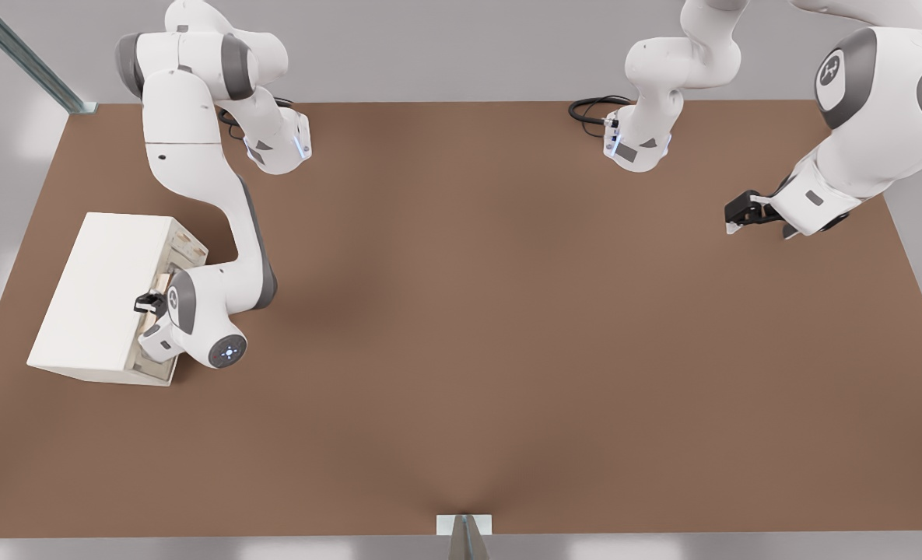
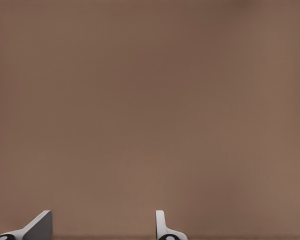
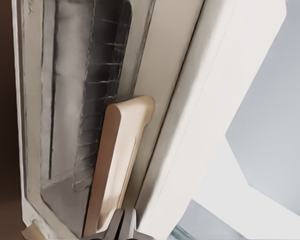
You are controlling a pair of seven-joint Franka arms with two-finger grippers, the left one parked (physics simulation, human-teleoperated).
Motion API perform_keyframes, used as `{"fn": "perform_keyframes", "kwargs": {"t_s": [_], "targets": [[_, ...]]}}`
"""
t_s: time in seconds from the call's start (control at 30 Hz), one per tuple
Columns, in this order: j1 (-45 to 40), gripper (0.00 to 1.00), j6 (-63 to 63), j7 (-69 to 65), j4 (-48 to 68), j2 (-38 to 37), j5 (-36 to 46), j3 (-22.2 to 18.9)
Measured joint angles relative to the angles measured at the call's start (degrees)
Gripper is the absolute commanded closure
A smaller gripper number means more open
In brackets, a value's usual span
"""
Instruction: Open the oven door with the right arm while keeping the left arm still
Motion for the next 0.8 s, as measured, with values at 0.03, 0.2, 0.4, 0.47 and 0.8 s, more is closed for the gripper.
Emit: {"fn": "perform_keyframes", "kwargs": {"t_s": [0.03, 0.2, 0.4, 0.47, 0.8], "targets": [[0.0, 0.79, 0.0, 0.0, 0.0, 0.1, -0.1, 0.0], [0.4, 0.79, 0.3, 0.1, 0.0, 0.4, -0.4, 0.1], [2.1, 0.79, 0.1, 0.0, 2.5, 0.1, -0.3, 0.5], [3.7, 0.79, -0.3, -0.1, 6.3, 0.2, 2.3, 0.6], [-5.3, 0.0, -1.8, -4.9, 20.6, -19.4, 39.3, 1.0]]}}
